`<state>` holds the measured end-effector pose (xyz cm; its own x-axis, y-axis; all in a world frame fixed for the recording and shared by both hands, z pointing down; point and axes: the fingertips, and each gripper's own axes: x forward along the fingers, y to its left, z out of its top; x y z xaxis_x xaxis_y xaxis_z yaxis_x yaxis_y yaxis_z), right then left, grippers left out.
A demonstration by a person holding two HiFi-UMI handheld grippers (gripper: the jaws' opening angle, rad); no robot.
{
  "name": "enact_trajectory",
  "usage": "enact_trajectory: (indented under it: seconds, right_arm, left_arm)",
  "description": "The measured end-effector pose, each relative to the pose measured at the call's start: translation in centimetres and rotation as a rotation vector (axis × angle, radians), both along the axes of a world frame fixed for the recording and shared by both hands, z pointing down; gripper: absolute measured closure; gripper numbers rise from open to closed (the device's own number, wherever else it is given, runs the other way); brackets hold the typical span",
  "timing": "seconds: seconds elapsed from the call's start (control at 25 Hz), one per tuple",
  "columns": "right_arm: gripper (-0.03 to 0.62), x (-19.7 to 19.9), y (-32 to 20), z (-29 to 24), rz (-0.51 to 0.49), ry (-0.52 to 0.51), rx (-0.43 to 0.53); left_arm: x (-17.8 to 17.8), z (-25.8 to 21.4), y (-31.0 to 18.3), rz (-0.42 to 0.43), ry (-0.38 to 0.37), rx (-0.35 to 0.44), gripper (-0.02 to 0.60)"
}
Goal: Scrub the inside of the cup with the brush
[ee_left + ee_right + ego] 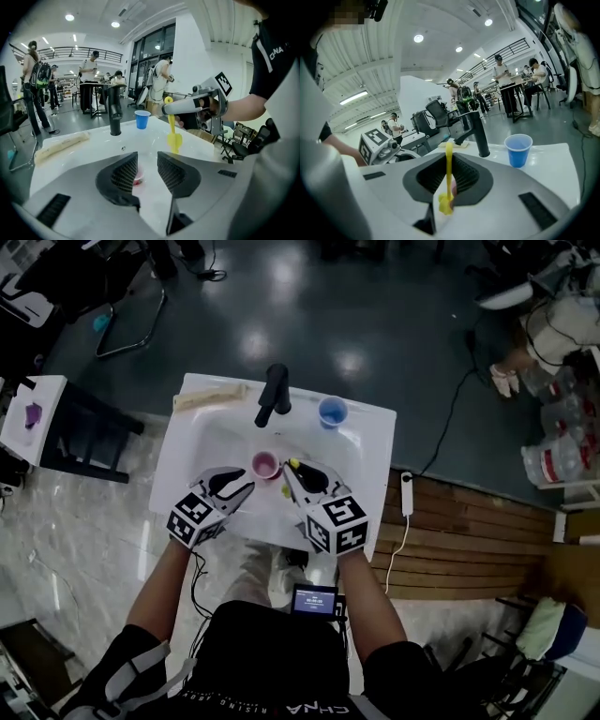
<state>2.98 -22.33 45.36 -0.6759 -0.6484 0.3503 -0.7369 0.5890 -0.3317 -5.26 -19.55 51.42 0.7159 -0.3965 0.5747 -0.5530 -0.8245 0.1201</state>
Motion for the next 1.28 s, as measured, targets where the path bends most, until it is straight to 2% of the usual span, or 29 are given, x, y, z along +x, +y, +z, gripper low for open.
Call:
enact_trajectory:
  seconds: [0.32,0.44,0.6,0.68,0.84,1.12,1.28]
  right_arm:
    - [0.556,-2.1,-3.7,2.8,0.023,-0.024,-0.025]
    - [0.556,-2.3,-4.9,3.9,0.038,-0.036,-0.032]
    - [0.556,-2.9,-6.0,5.2,0.055,-0.056,-0.035]
    - [0.554,-3.3,-6.5,5.7,0.059,-0.063,-0.032]
    - [0.554,-4.2,-7.5,7.2,0.054,-0.058,-0.041]
    - [0.556,-5.8,-8.5,10.0,0.042,-0.029,-0.067]
    - [0.554,-6.5,-8.5,11.0,0.022,-0.006,-0.068]
  left_arm:
    - [0.1,4.9,-2.7,0.067,-0.102,-0.051,0.326]
    - [0.5,7.0,-3.3,0.107,-0.172,-0.055,0.284]
    - [0.9,9.3,-4.0,0.14,-0.227,-0.053,0.278]
    - [1.3,10.1,-4.2,0.166,-0.247,-0.051,0.221]
    - [1.9,11.8,-4.5,0.21,-0.292,-0.06,0.221]
    - [1.8,14.2,-5.5,0.231,-0.37,-0.035,0.221]
    - [1.8,14.7,-5.8,0.217,-0.363,-0.057,0.222]
